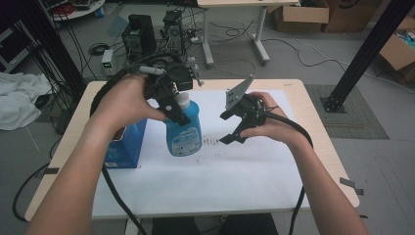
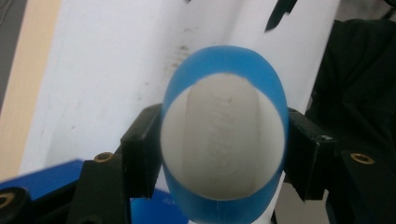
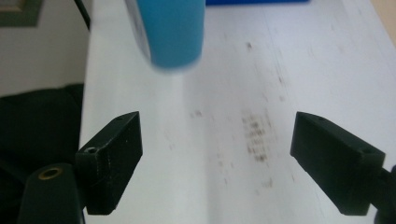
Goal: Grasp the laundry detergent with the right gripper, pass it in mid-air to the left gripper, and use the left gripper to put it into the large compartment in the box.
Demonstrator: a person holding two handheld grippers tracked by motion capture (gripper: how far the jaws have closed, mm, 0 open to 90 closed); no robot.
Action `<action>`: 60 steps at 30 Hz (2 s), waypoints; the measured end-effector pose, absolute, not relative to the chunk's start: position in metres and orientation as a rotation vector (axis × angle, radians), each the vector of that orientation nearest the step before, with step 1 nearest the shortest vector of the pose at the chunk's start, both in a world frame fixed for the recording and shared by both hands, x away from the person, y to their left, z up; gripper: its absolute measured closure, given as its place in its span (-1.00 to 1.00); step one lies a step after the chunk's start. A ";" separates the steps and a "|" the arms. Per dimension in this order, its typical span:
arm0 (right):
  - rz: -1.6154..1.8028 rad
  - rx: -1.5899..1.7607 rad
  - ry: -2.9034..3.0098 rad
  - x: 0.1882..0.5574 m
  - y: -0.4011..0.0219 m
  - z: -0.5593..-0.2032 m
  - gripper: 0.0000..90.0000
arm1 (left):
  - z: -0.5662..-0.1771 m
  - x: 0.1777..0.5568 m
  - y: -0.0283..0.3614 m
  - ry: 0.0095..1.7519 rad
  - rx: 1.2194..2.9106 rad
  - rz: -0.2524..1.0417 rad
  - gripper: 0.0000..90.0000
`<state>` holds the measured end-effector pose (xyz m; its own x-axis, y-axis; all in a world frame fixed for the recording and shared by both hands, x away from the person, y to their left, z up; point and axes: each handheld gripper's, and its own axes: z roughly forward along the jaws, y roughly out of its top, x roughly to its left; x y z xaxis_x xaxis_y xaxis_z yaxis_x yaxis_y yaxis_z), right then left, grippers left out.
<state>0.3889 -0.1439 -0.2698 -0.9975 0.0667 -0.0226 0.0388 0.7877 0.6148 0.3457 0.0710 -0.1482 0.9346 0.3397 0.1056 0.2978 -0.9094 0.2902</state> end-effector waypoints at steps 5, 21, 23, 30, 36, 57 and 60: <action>0.831 0.158 2.942 0.393 -0.161 -0.274 -0.61 | -0.132 0.353 0.086 0.647 2.812 0.279 -0.14; 0.528 0.323 2.970 0.396 -0.217 -0.275 -0.55 | -0.089 0.385 0.161 1.501 2.496 0.400 -0.14; 0.509 0.339 2.969 0.396 -0.222 -0.275 -0.54 | -0.086 0.389 0.171 1.607 2.449 0.422 -0.14; 0.456 0.374 2.960 0.397 -0.237 -0.273 -0.52 | -0.084 0.395 0.199 1.869 2.307 0.456 -0.14; 0.428 0.380 2.951 0.396 -0.245 -0.271 -0.51 | -0.091 0.398 0.217 2.010 2.180 0.457 -0.14; 0.425 0.393 2.947 0.395 -0.252 -0.273 -0.51 | -0.144 0.404 0.237 2.104 2.140 0.423 -0.14; 0.420 0.389 2.951 0.395 -0.252 -0.273 -0.51 | -0.156 0.406 0.236 2.103 2.154 0.417 -0.14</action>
